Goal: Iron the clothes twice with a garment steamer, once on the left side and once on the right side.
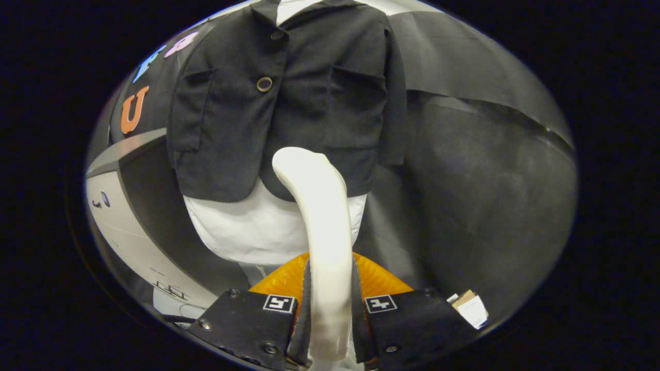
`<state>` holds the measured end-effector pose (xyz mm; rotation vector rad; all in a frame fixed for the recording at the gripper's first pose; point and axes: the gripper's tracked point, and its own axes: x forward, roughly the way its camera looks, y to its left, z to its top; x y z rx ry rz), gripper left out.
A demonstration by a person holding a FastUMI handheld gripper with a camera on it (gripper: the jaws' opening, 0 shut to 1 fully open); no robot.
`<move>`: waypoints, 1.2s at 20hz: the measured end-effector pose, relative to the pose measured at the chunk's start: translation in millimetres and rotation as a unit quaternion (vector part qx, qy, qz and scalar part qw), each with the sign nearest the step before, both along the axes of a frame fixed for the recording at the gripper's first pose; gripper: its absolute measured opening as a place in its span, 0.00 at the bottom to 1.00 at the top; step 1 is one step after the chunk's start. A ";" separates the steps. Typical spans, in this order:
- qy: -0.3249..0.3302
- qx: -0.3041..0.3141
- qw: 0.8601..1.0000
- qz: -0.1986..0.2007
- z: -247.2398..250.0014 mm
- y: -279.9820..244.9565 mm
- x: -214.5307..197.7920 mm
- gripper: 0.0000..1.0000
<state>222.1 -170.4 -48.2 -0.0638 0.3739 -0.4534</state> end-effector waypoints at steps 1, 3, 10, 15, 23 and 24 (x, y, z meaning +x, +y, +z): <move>-0.010 -0.002 1.000 -0.001 9.2 5.6 -10.1 0.36; -0.033 -0.003 0.999 -0.009 25.7 22.6 -32.9 0.36; -0.122 -0.008 0.992 -0.019 88.5 108.8 -133.2 0.36; -0.177 -0.031 0.984 -0.005 137.2 160.0 -202.2 0.36; -0.235 -0.060 0.970 0.031 203.6 202.8 -264.3 0.36; -0.238 -0.059 0.969 0.039 206.9 204.0 -266.7 0.36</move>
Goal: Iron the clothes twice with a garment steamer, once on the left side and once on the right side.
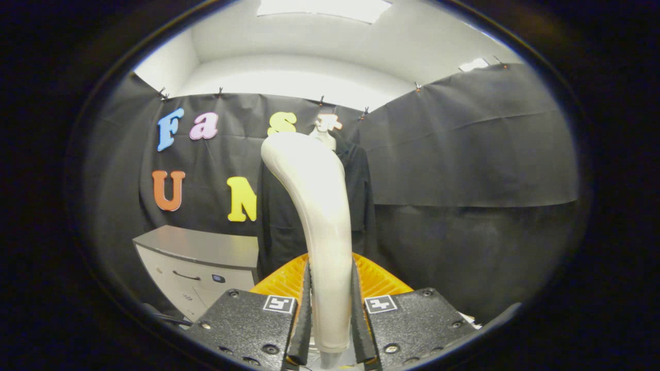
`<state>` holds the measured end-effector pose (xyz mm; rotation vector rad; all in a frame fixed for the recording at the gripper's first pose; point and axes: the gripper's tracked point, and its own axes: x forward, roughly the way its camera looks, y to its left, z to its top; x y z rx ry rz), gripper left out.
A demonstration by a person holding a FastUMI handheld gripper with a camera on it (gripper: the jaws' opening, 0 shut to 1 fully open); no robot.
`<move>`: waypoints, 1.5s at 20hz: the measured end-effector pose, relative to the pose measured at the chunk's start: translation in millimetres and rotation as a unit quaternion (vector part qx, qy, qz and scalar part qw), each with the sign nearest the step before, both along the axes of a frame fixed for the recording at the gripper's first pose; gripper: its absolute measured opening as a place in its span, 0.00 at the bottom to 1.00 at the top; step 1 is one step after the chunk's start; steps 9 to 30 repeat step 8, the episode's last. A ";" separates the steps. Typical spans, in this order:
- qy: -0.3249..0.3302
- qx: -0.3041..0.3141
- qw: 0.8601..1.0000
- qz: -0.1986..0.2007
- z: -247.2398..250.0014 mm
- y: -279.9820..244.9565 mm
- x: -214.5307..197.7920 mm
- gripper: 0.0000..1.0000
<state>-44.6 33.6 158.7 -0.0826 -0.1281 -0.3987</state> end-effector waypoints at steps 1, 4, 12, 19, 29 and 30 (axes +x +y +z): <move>-0.005 0.000 1.000 0.009 3.3 1.6 -1.4 0.36; -0.017 -0.002 0.999 0.043 15.7 2.8 -5.0 0.36; -0.047 -0.003 0.996 0.082 46.8 0.0 -14.0 0.36; -0.047 -0.003 0.996 0.082 46.8 0.0 -14.0 0.36; -0.047 -0.003 0.996 0.082 46.8 0.0 -14.0 0.36; -0.047 -0.003 0.996 0.082 46.8 0.0 -14.0 0.36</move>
